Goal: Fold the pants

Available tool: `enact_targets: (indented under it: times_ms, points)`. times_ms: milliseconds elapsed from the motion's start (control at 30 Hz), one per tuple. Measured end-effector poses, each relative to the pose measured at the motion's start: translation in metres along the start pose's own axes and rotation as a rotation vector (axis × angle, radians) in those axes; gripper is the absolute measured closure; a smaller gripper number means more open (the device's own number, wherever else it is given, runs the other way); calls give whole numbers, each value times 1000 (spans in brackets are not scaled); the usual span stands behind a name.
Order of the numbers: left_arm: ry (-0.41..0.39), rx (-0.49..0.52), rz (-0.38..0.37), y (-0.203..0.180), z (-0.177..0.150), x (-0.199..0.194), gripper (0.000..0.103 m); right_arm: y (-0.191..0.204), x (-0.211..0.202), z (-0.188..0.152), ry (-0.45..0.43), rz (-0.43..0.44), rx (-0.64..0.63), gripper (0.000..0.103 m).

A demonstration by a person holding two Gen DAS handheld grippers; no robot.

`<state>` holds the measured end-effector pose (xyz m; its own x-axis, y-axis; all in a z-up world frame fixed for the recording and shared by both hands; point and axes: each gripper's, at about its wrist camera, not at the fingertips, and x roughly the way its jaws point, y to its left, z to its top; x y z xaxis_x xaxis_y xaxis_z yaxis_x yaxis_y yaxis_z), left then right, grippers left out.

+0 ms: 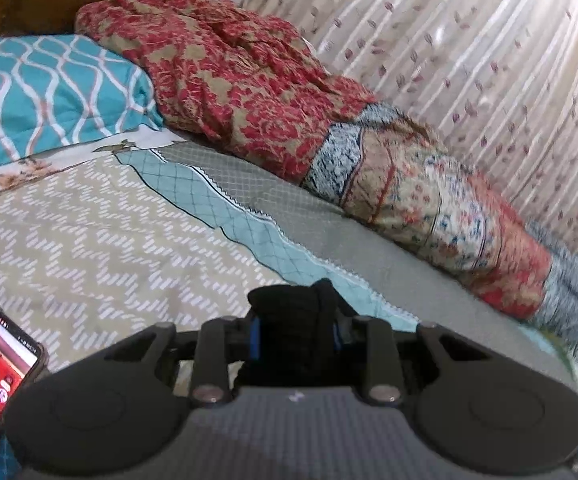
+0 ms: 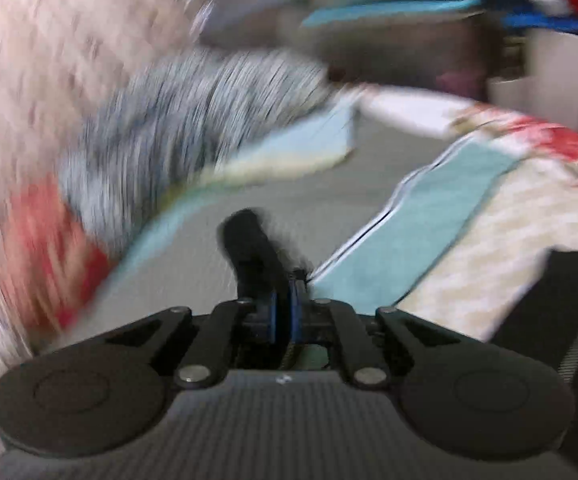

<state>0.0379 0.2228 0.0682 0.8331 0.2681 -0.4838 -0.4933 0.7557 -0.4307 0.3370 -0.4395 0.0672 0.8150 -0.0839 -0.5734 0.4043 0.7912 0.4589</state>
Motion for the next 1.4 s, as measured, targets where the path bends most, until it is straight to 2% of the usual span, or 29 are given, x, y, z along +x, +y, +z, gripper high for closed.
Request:
enact_targets:
  times_ms: [33, 133, 200, 267, 300, 333, 433, 467, 533, 600, 767, 900, 1000, 1067, 1100, 1133, 1200, 1400]
  points:
    - [-6, -18, -9, 2, 3, -3, 76, -11, -20, 11, -43, 12, 39, 101]
    - [-39, -54, -21, 8, 11, -13, 76, -30, -79, 33, -198, 9, 56, 101]
    - [-35, -70, -37, 11, 15, -15, 76, -34, -103, 41, -255, 10, 45, 101]
    - [-24, -70, -30, 12, 15, -14, 76, -30, -112, 44, -266, 25, -29, 100]
    - [-22, -66, -26, 11, 14, -13, 77, -26, -110, 42, -245, 39, -75, 95]
    - [-21, -65, -24, 10, 13, -13, 76, -24, -108, 35, -211, 47, -102, 95]
    - [-17, -58, -21, 8, 10, -12, 77, -28, -79, 12, -92, 56, -110, 92]
    - [-16, -56, -20, 8, 9, -12, 77, -33, -67, -1, -42, 44, -97, 90]
    - [-14, -57, -20, 8, 10, -12, 77, -44, -42, -23, 72, 45, -34, 78]
    - [-13, -59, -21, 8, 10, -11, 77, -54, -21, -45, 140, 50, 41, 73]
    - [-2, -66, -21, 9, 8, -8, 77, -69, -2, -71, 174, -8, 129, 65]
    - [-2, -65, -20, 9, 6, -8, 77, -82, 5, -81, 182, -39, 183, 65]
    - [1, -61, -18, 9, 6, -6, 77, -81, 3, -88, 184, -30, 185, 65]
    - [2, -62, -16, 9, 6, -6, 77, -75, 5, -86, 183, -23, 147, 73]
    - [2, -63, -14, 9, 7, -6, 77, -72, 7, -86, 181, -24, 118, 95]
    - [2, -64, -14, 9, 7, -6, 77, -69, 9, -85, 183, -35, 89, 98]
    - [-2, -66, -20, 9, 9, -10, 77, -68, -1, -79, 128, -38, 95, 98]
    - [-24, -49, -60, 5, 15, -27, 77, -47, -85, -37, -133, 72, 30, 99]
